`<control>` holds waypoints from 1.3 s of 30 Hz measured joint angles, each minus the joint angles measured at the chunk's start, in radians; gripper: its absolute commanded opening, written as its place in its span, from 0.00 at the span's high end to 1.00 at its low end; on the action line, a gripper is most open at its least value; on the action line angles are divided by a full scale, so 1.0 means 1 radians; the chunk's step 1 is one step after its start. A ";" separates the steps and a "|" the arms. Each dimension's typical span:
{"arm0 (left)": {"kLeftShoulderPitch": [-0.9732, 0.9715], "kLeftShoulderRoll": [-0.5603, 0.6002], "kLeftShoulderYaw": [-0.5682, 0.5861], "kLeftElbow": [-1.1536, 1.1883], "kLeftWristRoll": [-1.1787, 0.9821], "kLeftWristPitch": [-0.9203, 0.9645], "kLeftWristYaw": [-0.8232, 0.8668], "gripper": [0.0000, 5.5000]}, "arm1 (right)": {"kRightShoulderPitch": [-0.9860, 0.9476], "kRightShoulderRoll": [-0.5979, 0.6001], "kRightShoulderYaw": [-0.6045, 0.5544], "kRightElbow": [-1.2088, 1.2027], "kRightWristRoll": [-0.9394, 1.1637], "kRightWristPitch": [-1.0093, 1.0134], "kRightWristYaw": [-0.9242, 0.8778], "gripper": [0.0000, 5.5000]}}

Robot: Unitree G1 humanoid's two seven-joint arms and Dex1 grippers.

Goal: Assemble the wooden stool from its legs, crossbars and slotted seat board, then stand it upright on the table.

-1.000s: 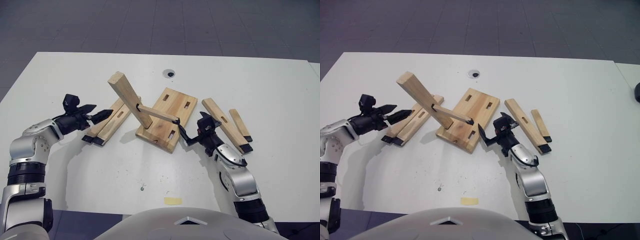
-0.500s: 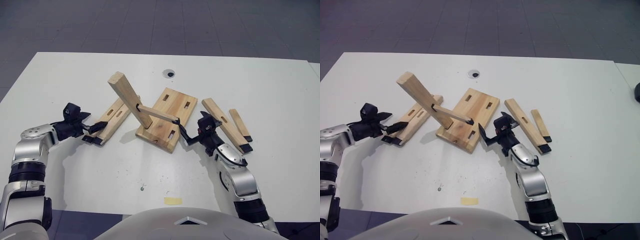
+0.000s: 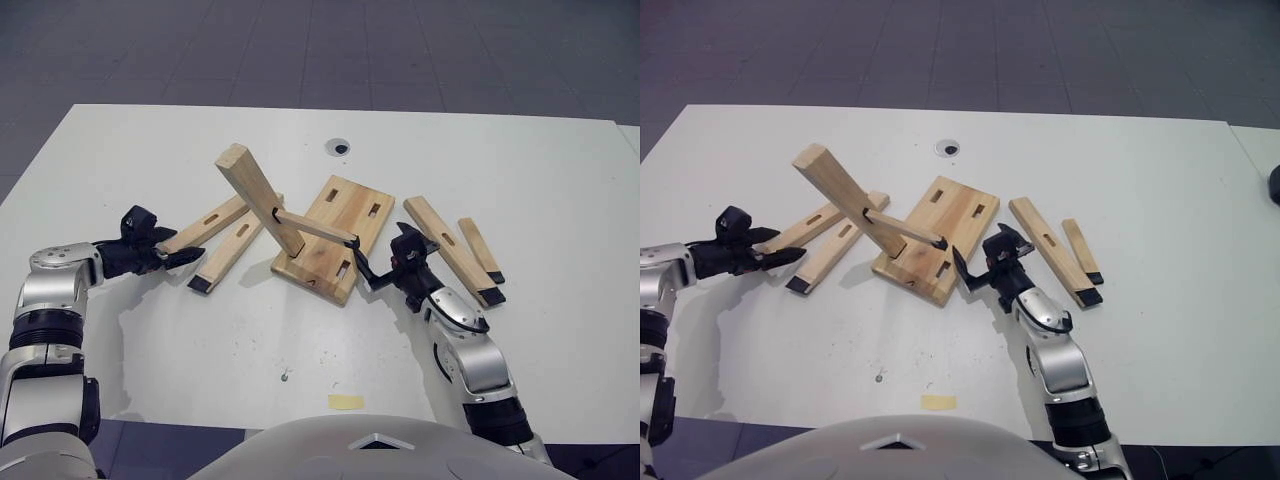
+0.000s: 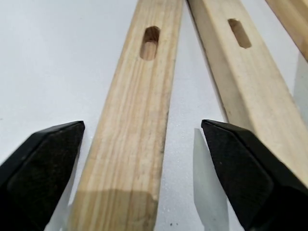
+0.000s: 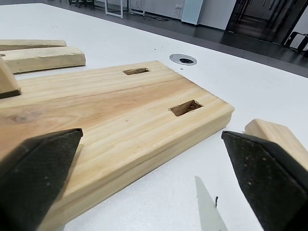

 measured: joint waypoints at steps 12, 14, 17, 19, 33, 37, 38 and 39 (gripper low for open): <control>0.005 0.004 -0.020 0.008 0.047 -0.083 -0.029 0.63 | -0.006 0.008 -0.005 0.019 0.000 -0.001 -0.009 0.02; 0.021 0.003 -0.021 -0.026 0.038 -0.068 -0.037 0.63 | -0.006 0.012 -0.012 0.019 0.003 0.000 -0.012 0.02; 0.047 -0.010 -0.006 -0.078 0.016 -0.037 -0.032 0.63 | -0.009 0.017 -0.016 0.019 0.008 0.000 -0.018 0.02; 0.057 -0.040 0.022 -0.101 -0.006 -0.006 0.013 0.63 | -0.012 0.016 -0.024 0.020 0.008 0.000 -0.018 0.02; -0.072 -0.275 0.167 -0.603 -0.164 0.042 0.405 0.63 | -0.398 0.015 -0.477 -0.011 0.738 0.262 -0.023 0.02; -0.079 -0.283 0.094 -0.615 -0.146 0.037 0.378 0.63 | -0.480 0.025 -0.514 -0.040 1.045 0.353 -0.051 0.02; -0.080 -0.284 0.062 -0.629 -0.127 0.034 0.363 0.63 | -0.502 0.036 -0.518 -0.051 1.138 0.383 -0.069 0.02; -0.080 -0.285 0.030 -0.653 -0.117 0.028 0.347 0.63 | -0.522 0.046 -0.516 -0.059 1.204 0.405 -0.083 0.02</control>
